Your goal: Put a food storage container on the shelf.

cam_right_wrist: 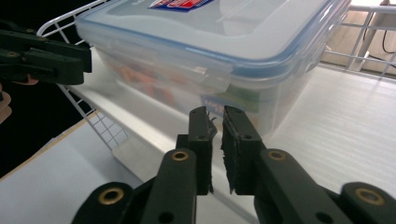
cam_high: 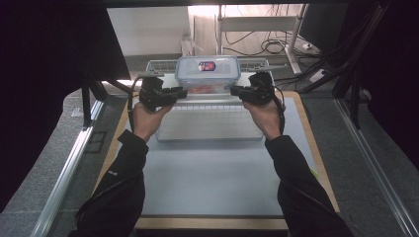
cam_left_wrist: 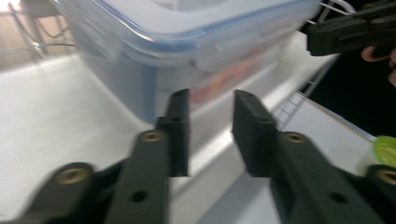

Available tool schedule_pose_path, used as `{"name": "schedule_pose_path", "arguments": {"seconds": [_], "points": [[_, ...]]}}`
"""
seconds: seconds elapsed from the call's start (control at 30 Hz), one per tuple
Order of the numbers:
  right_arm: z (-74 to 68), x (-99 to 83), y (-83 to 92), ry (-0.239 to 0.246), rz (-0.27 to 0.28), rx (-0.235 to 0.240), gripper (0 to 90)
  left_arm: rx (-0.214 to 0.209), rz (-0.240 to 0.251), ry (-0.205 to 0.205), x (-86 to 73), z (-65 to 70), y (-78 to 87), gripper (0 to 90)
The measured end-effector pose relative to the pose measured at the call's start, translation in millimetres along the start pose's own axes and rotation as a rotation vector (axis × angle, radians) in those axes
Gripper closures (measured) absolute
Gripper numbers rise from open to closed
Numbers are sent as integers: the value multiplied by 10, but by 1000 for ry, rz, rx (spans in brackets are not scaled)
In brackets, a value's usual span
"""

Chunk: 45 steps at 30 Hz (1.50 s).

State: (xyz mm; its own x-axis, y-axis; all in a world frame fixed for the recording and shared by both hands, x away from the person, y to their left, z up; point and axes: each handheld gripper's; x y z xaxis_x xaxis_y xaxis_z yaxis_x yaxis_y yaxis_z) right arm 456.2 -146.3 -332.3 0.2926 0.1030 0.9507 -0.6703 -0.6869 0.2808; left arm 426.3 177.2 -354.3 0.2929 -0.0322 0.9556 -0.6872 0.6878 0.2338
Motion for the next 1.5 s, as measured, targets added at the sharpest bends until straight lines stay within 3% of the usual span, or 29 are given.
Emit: {"name": "schedule_pose_path", "arguments": {"seconds": [0.33,0.73,0.87,1.1,1.5], "points": [[-108,-149,183,74,-23,22,510,-28,-28,-79,-193,245,117,383],[-227,-342,441,149,-57,41,289,-55,-52,-163,-404,539,333,151],[-260,-419,524,180,-65,39,226,-63,-72,-171,-512,586,364,126],[-291,-590,616,179,-79,48,143,-70,-111,-179,-691,675,420,81],[-373,-839,836,160,-70,51,82,-54,-75,-205,-978,814,595,38]]}}
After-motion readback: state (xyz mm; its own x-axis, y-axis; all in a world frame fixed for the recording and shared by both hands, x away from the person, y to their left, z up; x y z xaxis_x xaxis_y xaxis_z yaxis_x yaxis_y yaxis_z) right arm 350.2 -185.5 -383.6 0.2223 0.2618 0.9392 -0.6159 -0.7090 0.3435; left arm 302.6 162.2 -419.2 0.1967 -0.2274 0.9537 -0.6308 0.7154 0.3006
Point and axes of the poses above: each handheld gripper's, and its own axes: y roughly backward along the jaws, x roughly out of its top, z roughly to its right, and after that the axes turned 12 degrees about z, right-handed
